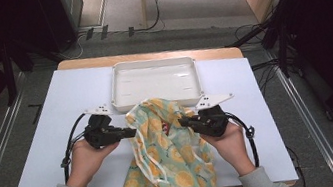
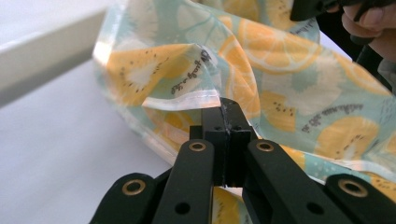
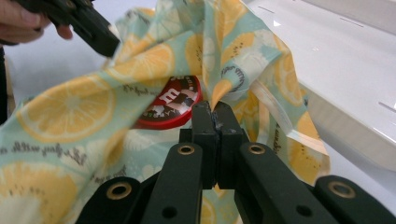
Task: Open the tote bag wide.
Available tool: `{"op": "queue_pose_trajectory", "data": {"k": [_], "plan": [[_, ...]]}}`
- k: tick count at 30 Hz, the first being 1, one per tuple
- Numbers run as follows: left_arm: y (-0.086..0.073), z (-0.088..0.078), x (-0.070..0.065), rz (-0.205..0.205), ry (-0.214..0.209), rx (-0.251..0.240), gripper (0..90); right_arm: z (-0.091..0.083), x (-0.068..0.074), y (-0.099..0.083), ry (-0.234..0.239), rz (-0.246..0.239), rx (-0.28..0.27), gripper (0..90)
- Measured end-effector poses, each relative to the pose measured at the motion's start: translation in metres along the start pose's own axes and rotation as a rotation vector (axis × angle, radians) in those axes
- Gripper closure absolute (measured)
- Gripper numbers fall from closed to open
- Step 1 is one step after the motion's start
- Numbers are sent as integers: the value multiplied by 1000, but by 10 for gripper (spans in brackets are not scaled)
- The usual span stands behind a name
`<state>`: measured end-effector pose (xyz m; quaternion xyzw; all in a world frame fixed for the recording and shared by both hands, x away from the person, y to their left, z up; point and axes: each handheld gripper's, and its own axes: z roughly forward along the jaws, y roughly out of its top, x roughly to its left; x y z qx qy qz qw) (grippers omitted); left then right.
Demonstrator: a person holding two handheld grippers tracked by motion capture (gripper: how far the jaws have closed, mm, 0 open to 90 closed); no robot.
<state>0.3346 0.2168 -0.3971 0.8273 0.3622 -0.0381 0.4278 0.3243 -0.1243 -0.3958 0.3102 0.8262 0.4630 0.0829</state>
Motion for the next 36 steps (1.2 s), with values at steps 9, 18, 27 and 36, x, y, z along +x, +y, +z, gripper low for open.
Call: {"op": "queue_pose_trajectory", "data": {"k": [9, 18, 27, 36], "plan": [[-8, -34, 26, -29, 107, 10, 900, -4, -6, -5, -10, 20, 9, 900], [-13, -51, 52, -66, 152, 28, 900, -2, -6, -5, -7, 25, 17, 900], [-15, -55, 68, -56, 156, 15, 900, 1, -9, -6, -17, 17, 41, 900], [-7, -45, 61, -47, 126, 2, 837, 3, -17, -5, -53, 48, 55, 828]]}}
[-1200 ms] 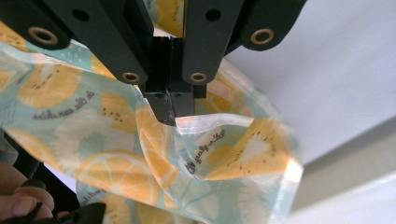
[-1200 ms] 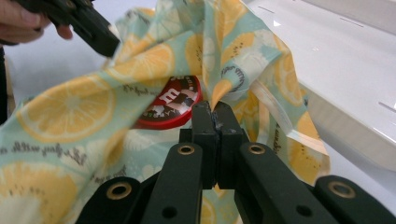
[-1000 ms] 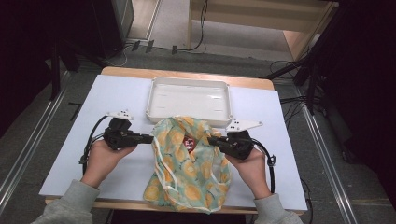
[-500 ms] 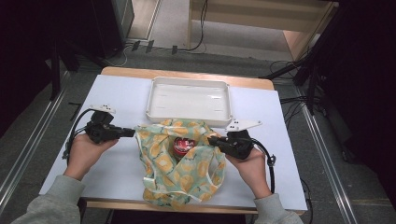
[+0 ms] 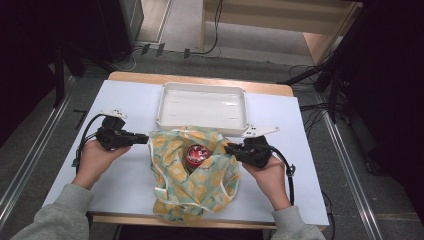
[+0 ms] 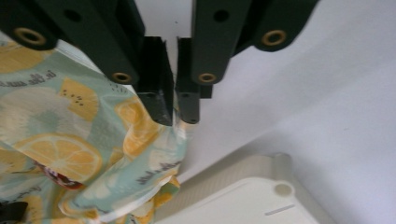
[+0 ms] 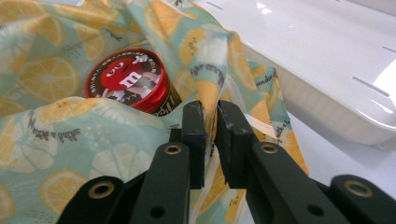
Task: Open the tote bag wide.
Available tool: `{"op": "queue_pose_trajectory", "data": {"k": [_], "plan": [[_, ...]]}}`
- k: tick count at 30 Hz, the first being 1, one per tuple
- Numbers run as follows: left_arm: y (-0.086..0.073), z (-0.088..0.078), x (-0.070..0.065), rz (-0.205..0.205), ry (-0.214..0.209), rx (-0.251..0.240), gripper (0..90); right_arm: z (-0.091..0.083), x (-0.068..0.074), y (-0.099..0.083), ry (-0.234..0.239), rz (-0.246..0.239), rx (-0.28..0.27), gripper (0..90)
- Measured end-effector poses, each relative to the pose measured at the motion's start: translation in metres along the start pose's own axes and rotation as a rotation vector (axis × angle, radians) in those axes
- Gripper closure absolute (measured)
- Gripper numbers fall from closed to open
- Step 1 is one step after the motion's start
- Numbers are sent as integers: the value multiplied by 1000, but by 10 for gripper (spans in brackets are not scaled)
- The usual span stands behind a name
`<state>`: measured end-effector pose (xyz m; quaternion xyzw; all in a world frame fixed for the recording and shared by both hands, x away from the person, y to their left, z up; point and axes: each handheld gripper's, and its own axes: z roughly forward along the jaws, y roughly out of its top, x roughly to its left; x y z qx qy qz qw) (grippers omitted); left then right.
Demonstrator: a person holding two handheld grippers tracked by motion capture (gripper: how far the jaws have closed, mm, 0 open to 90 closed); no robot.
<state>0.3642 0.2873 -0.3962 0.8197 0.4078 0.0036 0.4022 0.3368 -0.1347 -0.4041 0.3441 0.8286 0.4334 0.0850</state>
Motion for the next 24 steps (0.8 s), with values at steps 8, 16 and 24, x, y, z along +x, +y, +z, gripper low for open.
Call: {"op": "queue_pose_trajectory", "data": {"k": [8, 16, 24], "plan": [[12, -24, -23, 39, -7, -42, 679, -29, 6, 7, 25, -4, -91, 683], [33, -12, -63, 124, -84, -43, 867, -24, 22, 26, 50, -33, -85, 898], [41, 24, -91, 157, -141, -9, 897, 7, 29, 29, 64, -19, -46, 900]]}}
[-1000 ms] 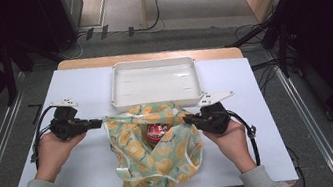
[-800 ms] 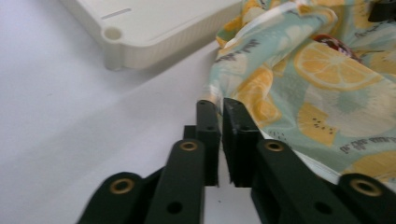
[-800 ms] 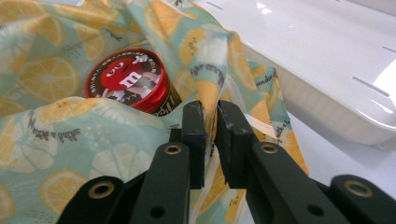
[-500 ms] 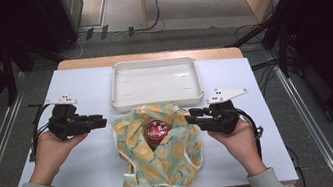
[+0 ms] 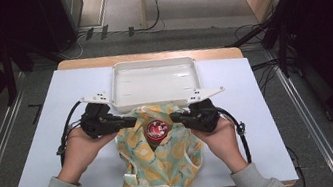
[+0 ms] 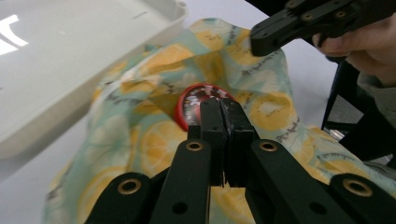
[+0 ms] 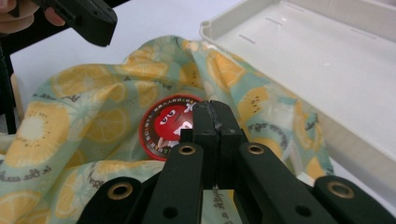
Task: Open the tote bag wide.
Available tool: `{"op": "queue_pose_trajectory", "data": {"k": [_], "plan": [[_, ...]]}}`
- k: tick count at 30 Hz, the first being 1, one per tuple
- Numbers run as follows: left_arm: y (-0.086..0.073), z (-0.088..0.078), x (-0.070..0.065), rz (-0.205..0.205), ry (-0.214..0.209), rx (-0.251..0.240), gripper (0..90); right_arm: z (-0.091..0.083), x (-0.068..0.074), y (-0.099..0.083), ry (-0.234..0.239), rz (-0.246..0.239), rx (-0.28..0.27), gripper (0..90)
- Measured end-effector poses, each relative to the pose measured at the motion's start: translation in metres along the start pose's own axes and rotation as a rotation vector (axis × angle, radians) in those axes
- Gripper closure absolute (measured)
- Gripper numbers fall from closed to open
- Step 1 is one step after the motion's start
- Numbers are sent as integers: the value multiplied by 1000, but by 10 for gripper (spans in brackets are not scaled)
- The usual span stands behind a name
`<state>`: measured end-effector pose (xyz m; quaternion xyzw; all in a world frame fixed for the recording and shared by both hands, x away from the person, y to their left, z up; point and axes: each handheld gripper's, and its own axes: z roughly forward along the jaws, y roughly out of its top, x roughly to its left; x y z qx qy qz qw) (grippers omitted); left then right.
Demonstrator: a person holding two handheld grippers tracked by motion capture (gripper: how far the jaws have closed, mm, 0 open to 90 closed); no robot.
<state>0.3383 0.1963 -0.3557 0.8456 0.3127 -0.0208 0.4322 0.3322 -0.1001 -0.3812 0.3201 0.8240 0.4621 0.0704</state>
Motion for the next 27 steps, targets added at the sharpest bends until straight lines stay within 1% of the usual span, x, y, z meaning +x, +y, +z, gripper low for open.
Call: {"op": "queue_pose_trajectory", "data": {"k": [2, 4, 6, 10, 12, 15, 17, 22, 24, 27], "plan": [[-2, 7, -3, 3, -9, 9, 897, 5, 1, -2, -4, -7, 17, 900], [-5, 12, -3, 0, -16, 20, 897, 9, 2, -5, -12, -14, 22, 900], [-9, 17, -1, -14, -12, 28, 897, 12, 1, -8, -18, -9, 28, 900], [-20, 24, 5, -34, -6, 59, 897, 19, -3, -18, -20, 16, 50, 900], [-25, 28, 9, -44, -1, 72, 897, 22, -3, -24, -27, 16, 66, 900], [-32, 34, 14, -60, 11, 105, 897, 24, -3, -30, -30, 12, 84, 900], [-36, 35, 17, -63, 18, 117, 897, 24, -3, -33, -36, 18, 85, 900], [-42, 40, 23, -74, 35, 134, 897, 26, -5, -41, -41, 28, 96, 900], [-45, 43, 25, -79, 28, 130, 897, 29, -5, -44, -45, 30, 108, 900], [-49, 47, 31, -90, 41, 145, 897, 31, -7, -48, -51, 30, 116, 900]]}}
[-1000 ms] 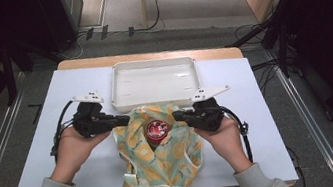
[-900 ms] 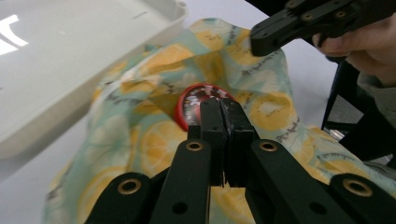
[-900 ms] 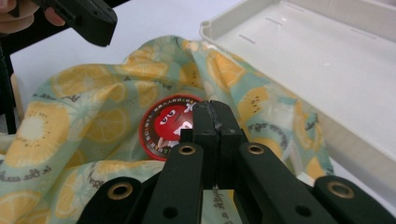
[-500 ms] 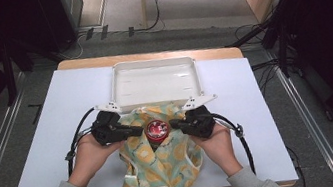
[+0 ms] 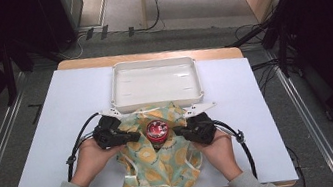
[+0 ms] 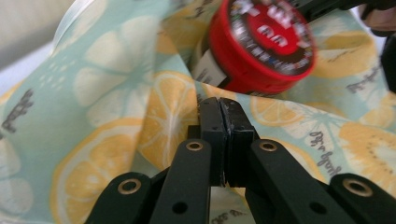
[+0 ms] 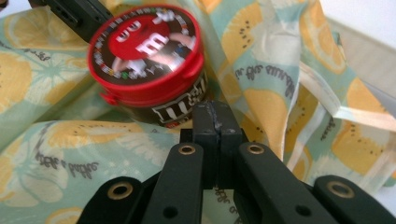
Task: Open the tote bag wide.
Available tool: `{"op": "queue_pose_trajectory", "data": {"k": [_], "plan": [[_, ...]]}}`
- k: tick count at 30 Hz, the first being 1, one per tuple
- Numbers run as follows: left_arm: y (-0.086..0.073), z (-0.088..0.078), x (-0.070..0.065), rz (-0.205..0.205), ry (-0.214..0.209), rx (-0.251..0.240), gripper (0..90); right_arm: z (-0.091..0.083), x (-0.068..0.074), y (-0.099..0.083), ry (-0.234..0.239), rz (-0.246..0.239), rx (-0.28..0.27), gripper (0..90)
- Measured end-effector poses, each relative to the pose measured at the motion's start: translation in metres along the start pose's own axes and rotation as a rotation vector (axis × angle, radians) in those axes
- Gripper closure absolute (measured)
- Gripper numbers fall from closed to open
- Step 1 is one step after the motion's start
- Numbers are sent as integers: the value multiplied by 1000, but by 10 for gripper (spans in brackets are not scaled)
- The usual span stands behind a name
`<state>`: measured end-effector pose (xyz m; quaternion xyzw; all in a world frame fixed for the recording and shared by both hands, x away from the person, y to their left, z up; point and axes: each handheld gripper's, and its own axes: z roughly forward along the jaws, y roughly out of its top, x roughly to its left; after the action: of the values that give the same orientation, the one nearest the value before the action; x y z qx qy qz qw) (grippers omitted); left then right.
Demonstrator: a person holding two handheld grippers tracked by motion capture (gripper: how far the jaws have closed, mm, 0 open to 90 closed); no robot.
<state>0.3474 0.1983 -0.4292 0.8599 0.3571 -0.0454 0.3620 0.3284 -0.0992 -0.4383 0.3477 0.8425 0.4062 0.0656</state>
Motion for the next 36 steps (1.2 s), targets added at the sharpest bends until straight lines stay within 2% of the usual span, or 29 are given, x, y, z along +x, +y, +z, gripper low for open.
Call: {"op": "queue_pose_trajectory", "data": {"k": [5, 6, 15, 18, 24, 28, 30, 36], "plan": [[-8, 8, 12, -19, 24, 34, 897, 8, -2, -7, -5, 14, 36, 900], [-10, 9, 14, -30, 24, 28, 897, 9, -2, -9, -6, 17, 42, 900], [-19, 11, 27, -35, 77, 23, 899, 19, -7, -20, -39, 33, 63, 900], [-21, 10, 30, -39, 81, 23, 900, 21, -10, -22, -56, 24, 66, 900], [-24, 0, 39, -42, 121, 19, 900, 18, -13, -25, -93, 17, 89, 900], [-26, -7, 44, -40, 162, 26, 900, 13, -19, -28, -111, 43, 98, 900], [-28, -11, 48, -63, 166, 20, 900, 10, -22, -30, -114, 49, 100, 900], [-33, -20, 58, -99, 180, 8, 900, 4, -26, -33, -137, 62, 115, 900]]}}
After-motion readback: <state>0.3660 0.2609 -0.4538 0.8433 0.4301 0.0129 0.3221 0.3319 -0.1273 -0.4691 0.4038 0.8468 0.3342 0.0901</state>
